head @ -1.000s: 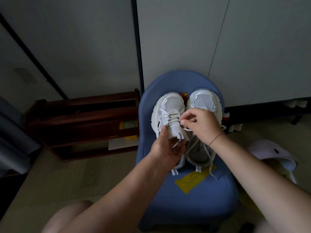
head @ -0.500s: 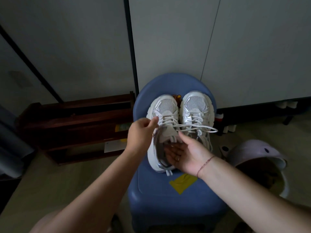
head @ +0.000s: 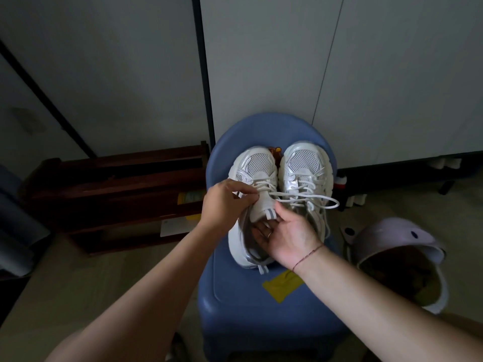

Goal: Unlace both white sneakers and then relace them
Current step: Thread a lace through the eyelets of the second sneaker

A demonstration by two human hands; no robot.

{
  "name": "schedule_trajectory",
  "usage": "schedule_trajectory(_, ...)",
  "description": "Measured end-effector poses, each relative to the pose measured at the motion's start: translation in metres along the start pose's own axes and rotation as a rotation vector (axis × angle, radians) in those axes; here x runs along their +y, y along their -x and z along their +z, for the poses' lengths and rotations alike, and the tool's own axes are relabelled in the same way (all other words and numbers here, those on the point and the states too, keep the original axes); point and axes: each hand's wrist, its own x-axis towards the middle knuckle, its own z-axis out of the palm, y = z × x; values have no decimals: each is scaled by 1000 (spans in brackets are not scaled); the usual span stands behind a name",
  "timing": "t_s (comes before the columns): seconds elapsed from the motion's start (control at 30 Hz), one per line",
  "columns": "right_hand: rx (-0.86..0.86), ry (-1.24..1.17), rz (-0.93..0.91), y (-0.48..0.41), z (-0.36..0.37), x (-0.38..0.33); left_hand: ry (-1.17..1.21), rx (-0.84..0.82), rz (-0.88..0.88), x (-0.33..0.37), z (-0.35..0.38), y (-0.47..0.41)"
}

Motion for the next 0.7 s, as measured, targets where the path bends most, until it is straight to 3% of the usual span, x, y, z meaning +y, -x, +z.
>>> schedule_trajectory(0.43,23,62,-21,-3,-4,-4,-95,15,-51,4,1,-4)
schedule_trajectory(0.6,13,82,-27,-1,-5,-4,35,312,-486,-21,-39,-15)
schedule_trajectory(0.63,7,87,-29,0,-4,-4,9,310,-531,-27,-44,-15)
schedule_trajectory(0.7,2,90,-28,0,-3,-4,-98,266,-450,-29,-42,-14)
